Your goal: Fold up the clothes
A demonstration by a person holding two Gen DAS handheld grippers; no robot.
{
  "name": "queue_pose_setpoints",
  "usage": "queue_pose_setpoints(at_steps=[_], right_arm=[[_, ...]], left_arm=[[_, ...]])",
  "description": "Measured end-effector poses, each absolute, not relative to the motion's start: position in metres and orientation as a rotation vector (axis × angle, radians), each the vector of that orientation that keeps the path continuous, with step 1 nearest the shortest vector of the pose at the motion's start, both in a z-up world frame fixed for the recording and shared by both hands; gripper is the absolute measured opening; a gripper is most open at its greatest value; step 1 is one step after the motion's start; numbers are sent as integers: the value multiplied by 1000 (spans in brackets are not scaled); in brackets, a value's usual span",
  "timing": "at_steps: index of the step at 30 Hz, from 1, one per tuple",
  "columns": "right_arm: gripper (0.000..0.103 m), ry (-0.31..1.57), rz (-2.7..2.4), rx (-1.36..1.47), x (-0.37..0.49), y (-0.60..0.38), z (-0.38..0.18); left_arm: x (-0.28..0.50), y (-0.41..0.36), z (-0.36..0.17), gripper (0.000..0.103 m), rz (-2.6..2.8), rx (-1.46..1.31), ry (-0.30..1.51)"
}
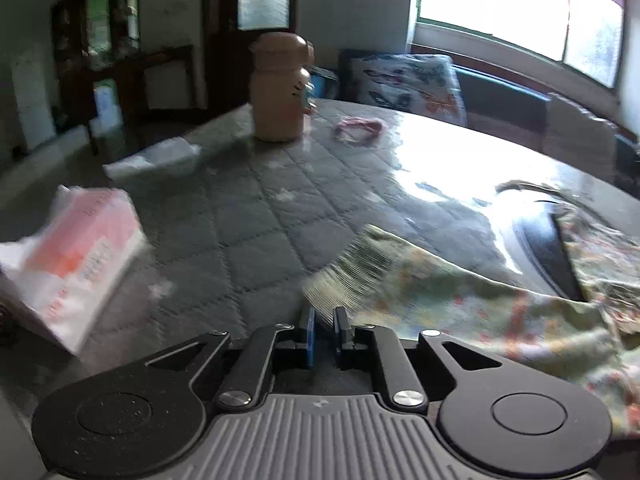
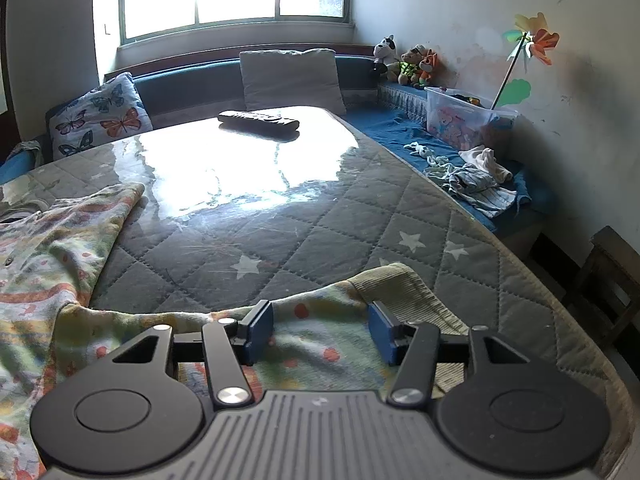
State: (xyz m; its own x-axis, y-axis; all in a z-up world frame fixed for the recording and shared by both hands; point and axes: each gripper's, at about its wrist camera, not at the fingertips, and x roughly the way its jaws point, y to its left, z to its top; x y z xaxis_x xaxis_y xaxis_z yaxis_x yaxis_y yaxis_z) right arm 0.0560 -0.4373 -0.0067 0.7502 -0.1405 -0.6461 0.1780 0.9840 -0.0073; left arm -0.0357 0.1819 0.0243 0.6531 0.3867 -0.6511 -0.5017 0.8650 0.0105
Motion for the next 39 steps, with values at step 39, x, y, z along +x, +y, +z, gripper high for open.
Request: queue_pose_setpoints(at_steps=[39], right_arm=[[57, 654, 200, -83, 12, -350, 36]], left_arm=[[1, 78, 46, 11, 55, -55, 649]])
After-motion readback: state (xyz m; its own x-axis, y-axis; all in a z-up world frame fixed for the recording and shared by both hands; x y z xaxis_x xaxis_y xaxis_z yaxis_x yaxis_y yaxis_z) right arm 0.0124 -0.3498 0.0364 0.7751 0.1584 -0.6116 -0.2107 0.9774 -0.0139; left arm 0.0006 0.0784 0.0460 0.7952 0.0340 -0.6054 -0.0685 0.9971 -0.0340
